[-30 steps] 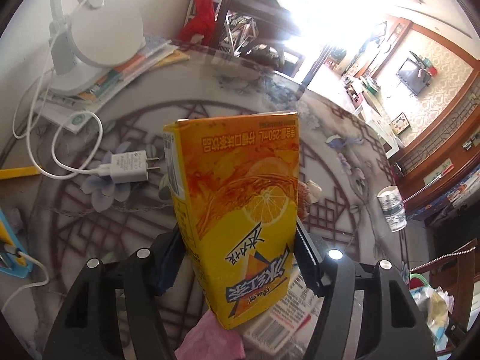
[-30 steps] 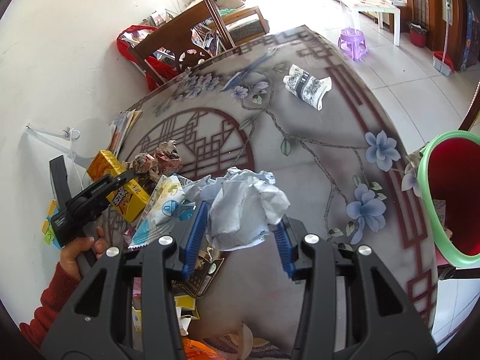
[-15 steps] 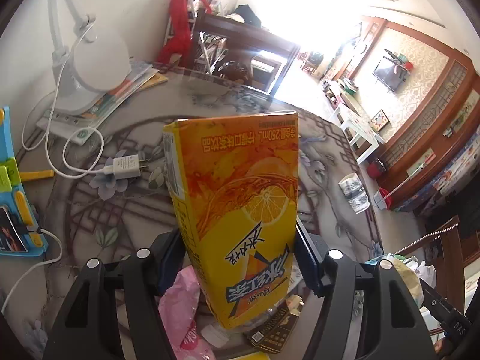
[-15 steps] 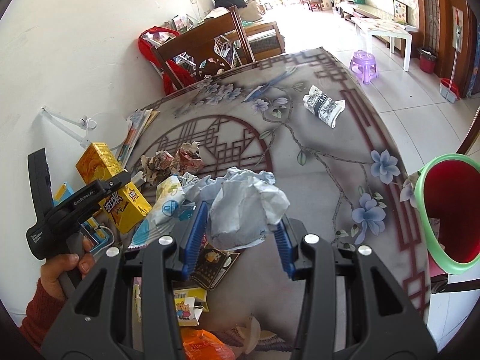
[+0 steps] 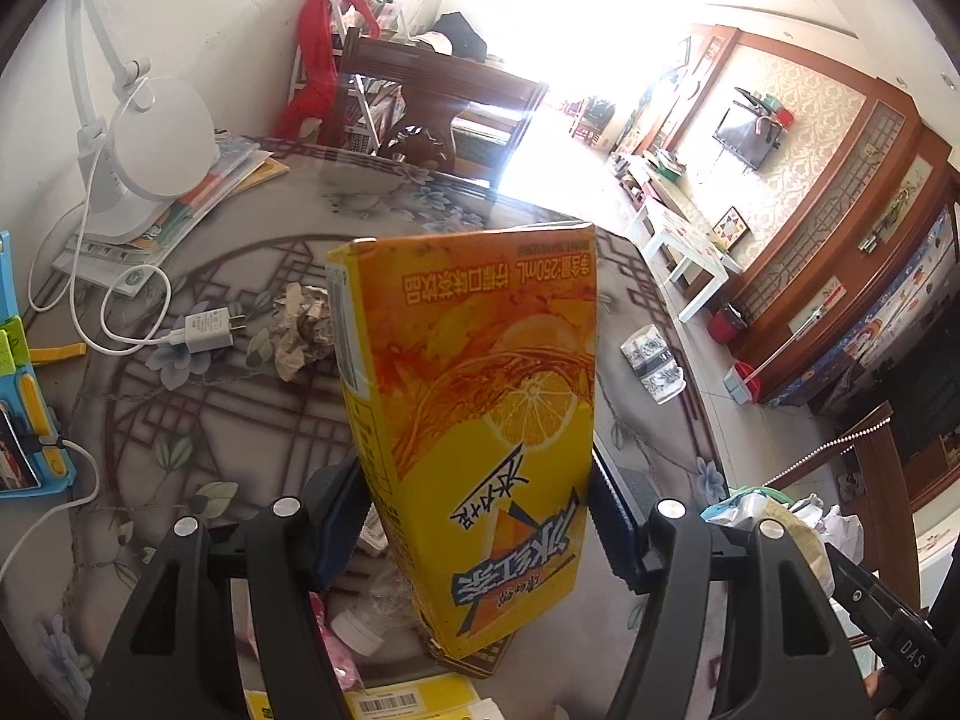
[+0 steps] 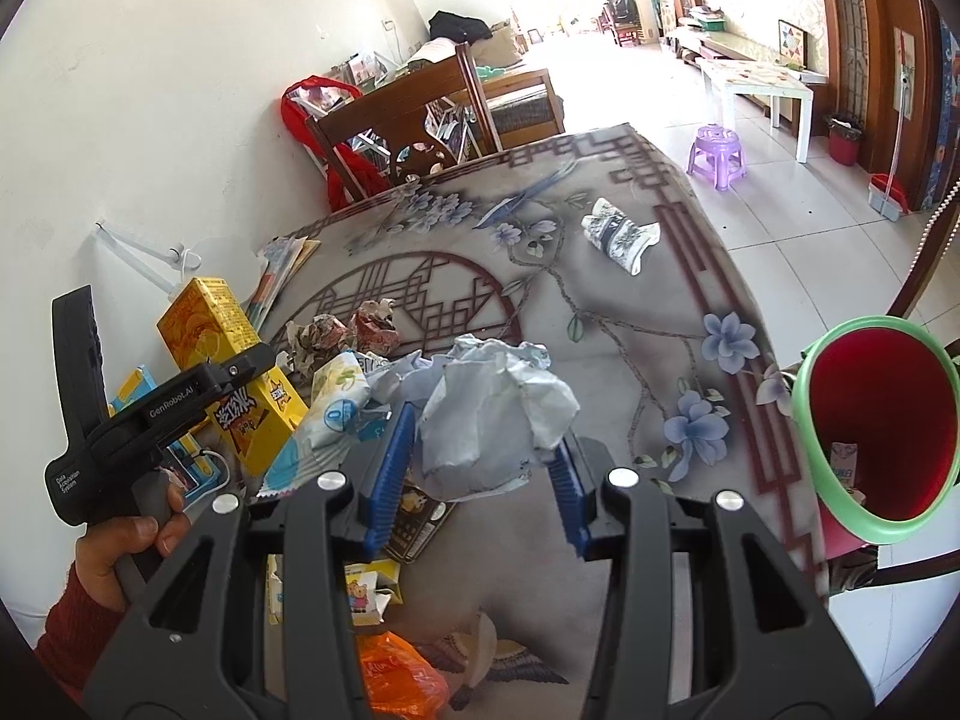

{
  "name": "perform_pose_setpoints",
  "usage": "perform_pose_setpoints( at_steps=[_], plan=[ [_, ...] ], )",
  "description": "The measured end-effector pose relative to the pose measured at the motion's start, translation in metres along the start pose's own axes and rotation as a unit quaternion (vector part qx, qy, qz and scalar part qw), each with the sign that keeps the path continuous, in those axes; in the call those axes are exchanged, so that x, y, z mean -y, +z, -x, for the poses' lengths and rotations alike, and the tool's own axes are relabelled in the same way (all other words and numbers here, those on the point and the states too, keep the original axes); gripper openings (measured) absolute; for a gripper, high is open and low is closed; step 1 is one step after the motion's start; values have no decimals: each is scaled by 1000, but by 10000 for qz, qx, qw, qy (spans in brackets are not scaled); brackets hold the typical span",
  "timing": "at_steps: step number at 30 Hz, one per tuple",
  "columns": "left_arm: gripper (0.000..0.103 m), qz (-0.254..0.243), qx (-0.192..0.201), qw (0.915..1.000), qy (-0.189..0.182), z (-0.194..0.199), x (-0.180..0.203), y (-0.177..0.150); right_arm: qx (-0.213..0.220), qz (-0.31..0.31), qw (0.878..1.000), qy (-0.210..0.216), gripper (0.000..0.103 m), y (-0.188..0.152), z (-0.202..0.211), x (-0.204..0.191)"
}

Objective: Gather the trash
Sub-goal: 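Lift the foil with the right gripper and carry it toward the red bin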

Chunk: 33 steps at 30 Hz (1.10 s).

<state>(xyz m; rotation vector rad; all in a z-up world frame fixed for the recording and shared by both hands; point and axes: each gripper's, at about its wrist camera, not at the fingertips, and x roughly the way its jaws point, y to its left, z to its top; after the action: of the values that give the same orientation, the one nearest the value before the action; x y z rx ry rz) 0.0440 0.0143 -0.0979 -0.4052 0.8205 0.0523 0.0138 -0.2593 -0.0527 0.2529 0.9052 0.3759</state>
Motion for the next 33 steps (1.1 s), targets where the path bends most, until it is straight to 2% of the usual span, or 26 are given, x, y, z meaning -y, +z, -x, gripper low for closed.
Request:
perform_pose_setpoints(
  at_steps=[16,22,25,29,30,33],
  plan=[
    [62,-228,-2,9996,-166,-2,58,-19,-19,-229,9992,-334,43,-7,28,65],
    [62,-196,-140,9997,-79,-10,63,-26,-697,-43,9966,-434,44,-30,-15,81],
    [62,-217,-155,9996,-16,-10,63,-28,-1128,-29,9927,-415,49,-48,-39,86],
    [62,-185,-171,9997,77,-10,59,-29,-1397,-49,9895,-375,51,-63,-53,89],
    [62,-174,-171,9997,95,-10,58,-29,-1431,-52,9891,-351,50,-65,-56,89],
    [62,-149,-174,9997,130,-10,58,-29,-1536,43,9874,-377,40,-70,-64,88]
  ],
)
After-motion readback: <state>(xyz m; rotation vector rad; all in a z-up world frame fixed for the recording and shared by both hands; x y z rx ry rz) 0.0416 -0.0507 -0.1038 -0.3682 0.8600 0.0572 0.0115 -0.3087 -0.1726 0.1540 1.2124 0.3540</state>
